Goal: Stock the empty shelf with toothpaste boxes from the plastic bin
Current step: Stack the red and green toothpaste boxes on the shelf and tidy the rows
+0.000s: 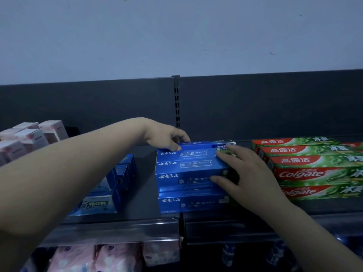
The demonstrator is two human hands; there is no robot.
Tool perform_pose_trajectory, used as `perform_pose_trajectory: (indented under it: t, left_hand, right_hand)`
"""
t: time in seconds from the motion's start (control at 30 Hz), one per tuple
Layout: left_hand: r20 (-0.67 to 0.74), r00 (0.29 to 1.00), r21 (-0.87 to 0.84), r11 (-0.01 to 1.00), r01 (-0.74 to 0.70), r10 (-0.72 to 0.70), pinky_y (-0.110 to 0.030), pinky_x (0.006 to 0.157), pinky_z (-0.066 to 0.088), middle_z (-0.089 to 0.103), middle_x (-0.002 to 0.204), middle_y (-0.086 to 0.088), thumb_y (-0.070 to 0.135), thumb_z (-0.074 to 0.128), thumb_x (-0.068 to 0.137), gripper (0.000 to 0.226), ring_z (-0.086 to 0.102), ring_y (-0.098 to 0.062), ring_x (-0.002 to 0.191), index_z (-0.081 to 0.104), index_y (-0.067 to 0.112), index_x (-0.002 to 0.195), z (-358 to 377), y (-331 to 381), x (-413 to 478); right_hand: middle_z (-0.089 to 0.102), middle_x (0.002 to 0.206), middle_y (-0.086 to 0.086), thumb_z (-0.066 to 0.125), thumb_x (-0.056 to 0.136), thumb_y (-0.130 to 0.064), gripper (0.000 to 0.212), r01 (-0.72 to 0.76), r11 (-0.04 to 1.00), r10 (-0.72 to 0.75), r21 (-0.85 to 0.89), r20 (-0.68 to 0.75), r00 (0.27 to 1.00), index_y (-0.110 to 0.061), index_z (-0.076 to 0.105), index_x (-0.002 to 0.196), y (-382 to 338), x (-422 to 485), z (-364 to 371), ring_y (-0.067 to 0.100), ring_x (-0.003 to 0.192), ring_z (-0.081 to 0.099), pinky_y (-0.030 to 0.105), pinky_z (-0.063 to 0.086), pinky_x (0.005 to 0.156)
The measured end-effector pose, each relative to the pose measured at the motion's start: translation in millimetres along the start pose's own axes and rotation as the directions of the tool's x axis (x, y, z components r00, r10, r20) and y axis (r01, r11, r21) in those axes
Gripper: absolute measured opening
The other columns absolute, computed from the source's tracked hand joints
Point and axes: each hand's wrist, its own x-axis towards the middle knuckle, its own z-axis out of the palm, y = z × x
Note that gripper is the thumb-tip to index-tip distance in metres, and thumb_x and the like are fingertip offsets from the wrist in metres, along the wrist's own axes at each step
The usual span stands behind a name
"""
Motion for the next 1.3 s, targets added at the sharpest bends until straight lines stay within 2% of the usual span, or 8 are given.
perform_pose_trajectory:
  t: [0.1, 0.23, 0.6, 0.77, 0.93, 1.03, 1.13, 1.3]
  left_hand:
    - [0.036, 0.999, -0.177, 0.984, 0.033, -0.027, -0.039, 0.098, 0.048, 0.059, 0.123, -0.009, 0.001, 0.044, 0.095, 0.041, 0.061, -0.024, 0.109, 0.049, 0.022, 0.129, 3.9, 0.2, -6.2]
    - [-0.068, 0.994, -0.331, 0.942, 0.053, -0.08, -0.036, 0.101, 0.046, 0.058, 0.129, -0.001, -0.006, 0.037, 0.092, 0.052, 0.058, -0.022, 0.116, 0.046, 0.022, 0.134, 17.4, 4.3, -14.0]
    - [-0.403, 0.852, -0.753, 0.65, -0.102, -0.333, -0.039, 0.091, 0.051, 0.067, 0.105, -0.009, 0.016, 0.036, 0.096, 0.043, 0.064, -0.027, 0.095, 0.044, 0.015, 0.138, 42.7, 11.6, -18.4]
    - [-0.459, 0.745, -0.882, 0.344, -0.321, -0.483, -0.036, 0.073, 0.049, 0.056, 0.11, -0.011, 0.03, 0.036, 0.099, 0.026, 0.059, -0.027, 0.09, 0.055, 0.016, 0.109, 49.4, 11.3, -24.0]
    - [-0.393, 0.754, -0.918, 0.183, -0.351, -0.526, -0.036, 0.074, 0.052, 0.064, 0.112, -0.001, 0.038, 0.031, 0.097, 0.042, 0.063, -0.02, 0.093, 0.048, 0.021, 0.132, 80.7, 6.7, -34.8]
    - [-0.37, 0.792, -0.928, 0.148, -0.343, -0.485, -0.036, 0.078, 0.051, 0.073, 0.072, 0.004, 0.042, 0.034, 0.098, 0.033, 0.067, -0.02, 0.082, 0.059, 0.02, 0.099, 96.3, 9.8, -39.0]
    - [-0.401, 0.798, -0.914, 0.143, -0.379, -0.45, -0.037, 0.082, 0.05, 0.072, 0.065, 0.006, 0.04, 0.032, 0.099, 0.033, 0.066, -0.021, 0.083, 0.058, 0.022, 0.088, 100.6, 14.2, -42.1]
    - [-0.408, 0.787, -0.893, 0.023, -0.45, -0.462, -0.032, 0.067, 0.048, 0.066, 0.101, 0.003, 0.042, 0.03, 0.095, 0.037, 0.063, -0.019, 0.085, 0.059, 0.021, 0.105, 115.0, 1.0, -42.7]
  right_hand:
    - [0.022, 0.154, -0.015, 0.042, 0.084, -0.067, 0.071, -0.14, 0.922, 0.164, 0.361, -0.037, 0.986, -0.034, 0.03, 0.146, 2.2, -4.8, -7.6, 0.004, 0.14, 0.018, 0.031, 0.021, 0.111]
    - [0.025, 0.151, -0.017, 0.04, 0.098, -0.043, 0.056, -0.316, 0.577, 0.349, 0.753, 0.123, 0.929, -0.036, 0.019, 0.15, 7.4, -3.2, -1.2, -0.003, 0.128, 0.027, 0.024, 0.028, 0.098]
    - [0.067, 0.12, 0.001, 0.056, 0.083, -0.061, 0.048, -0.518, -0.011, 0.379, 0.855, 0.483, 0.789, -0.034, 0.061, 0.123, 16.8, 25.4, 5.7, 0.025, 0.101, 0.068, 0.046, 0.052, 0.088]
    - [0.075, 0.079, -0.001, 0.045, 0.094, -0.051, 0.049, -0.497, -0.049, 0.318, 0.866, 0.485, 0.815, -0.031, 0.077, 0.063, 22.4, 26.9, 8.2, 0.017, 0.07, 0.073, 0.037, 0.05, 0.076]
    - [0.074, 0.082, 0.006, 0.043, 0.093, -0.054, 0.044, -0.49, -0.066, 0.32, 0.869, 0.484, 0.814, -0.02, 0.068, 0.082, 20.7, 30.3, 10.7, 0.022, 0.069, 0.072, 0.034, 0.051, 0.07]
    - [0.075, 0.089, 0.008, 0.043, 0.092, -0.057, 0.046, -0.49, -0.067, 0.313, 0.869, 0.484, 0.817, -0.019, 0.069, 0.091, 18.2, 30.8, 8.4, 0.025, 0.076, 0.072, 0.036, 0.053, 0.072]
    - [0.075, 0.09, 0.005, 0.043, 0.091, -0.06, 0.046, -0.478, -0.048, 0.302, 0.877, 0.468, 0.83, -0.022, 0.069, 0.094, 14.9, 29.3, 4.9, 0.026, 0.082, 0.072, 0.039, 0.053, 0.074]
    - [0.072, 0.096, 0.008, 0.037, 0.093, -0.057, 0.048, -0.401, -0.02, 0.311, 0.916, 0.387, 0.868, -0.017, 0.063, 0.094, 15.3, 22.2, 7.3, 0.026, 0.088, 0.068, 0.041, 0.052, 0.083]
